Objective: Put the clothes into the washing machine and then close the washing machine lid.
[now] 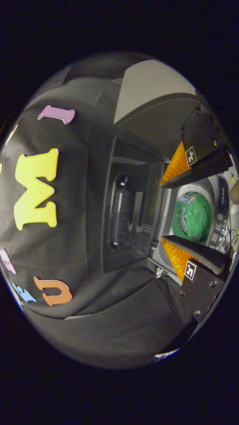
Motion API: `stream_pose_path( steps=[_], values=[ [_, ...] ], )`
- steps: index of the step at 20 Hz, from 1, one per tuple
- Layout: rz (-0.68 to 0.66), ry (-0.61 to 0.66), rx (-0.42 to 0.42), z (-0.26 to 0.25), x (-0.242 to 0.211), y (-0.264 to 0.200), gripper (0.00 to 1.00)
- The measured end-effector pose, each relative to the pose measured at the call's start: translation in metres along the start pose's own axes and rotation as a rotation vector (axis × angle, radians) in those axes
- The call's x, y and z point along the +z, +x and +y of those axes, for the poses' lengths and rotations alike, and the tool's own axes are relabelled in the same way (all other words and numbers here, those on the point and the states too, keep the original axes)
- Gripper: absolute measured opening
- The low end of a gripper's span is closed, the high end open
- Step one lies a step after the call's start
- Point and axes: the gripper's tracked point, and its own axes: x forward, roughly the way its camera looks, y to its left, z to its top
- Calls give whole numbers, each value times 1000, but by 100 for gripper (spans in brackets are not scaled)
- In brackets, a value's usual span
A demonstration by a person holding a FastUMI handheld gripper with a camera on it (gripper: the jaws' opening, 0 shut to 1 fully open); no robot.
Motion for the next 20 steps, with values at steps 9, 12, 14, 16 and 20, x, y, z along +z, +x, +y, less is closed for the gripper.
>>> stream_pose_path(
  steps=[9,12,14,16,20],
  values=[
    [-129,5,-16,2,80,-6,89],
    [-147,17,-29,2,97,-3,89],
    [-149,22,-44,-1,106,4,89],
    [-158,19,-52,0,119,12,89],
    [-139,41,-63,0,131,35,89]
  ],
)
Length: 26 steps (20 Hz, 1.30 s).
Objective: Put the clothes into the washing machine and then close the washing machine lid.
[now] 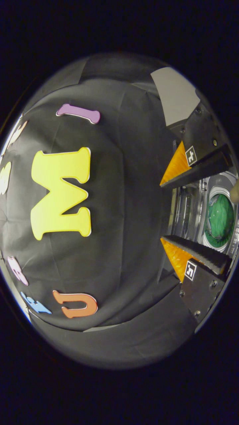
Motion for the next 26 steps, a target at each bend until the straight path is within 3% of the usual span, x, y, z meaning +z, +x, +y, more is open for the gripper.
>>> stream_pose_path(
  steps=[14,26],
  values=[
    [166,54,-92,-1,-24,88,89],
    [175,91,-113,0,-31,81,89]
  ],
)
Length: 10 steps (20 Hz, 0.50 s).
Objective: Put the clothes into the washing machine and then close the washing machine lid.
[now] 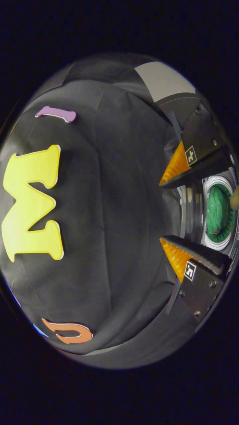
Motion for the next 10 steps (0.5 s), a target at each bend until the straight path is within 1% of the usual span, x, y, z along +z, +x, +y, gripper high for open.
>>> stream_pose_path(
  steps=[5,10],
  values=[
    [-59,-10,17,1,-11,-19,89],
    [-133,-14,13,1,-25,-38,89]
  ],
)
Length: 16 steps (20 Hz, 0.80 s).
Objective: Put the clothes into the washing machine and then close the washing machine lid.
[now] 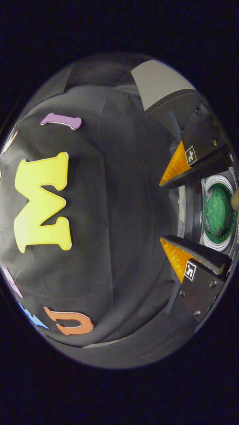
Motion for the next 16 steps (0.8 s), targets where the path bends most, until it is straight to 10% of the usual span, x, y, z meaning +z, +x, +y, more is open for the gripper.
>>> stream_pose_path(
  steps=[16],
  values=[
    [-1,-14,29,-2,-71,-60,91]
  ],
)
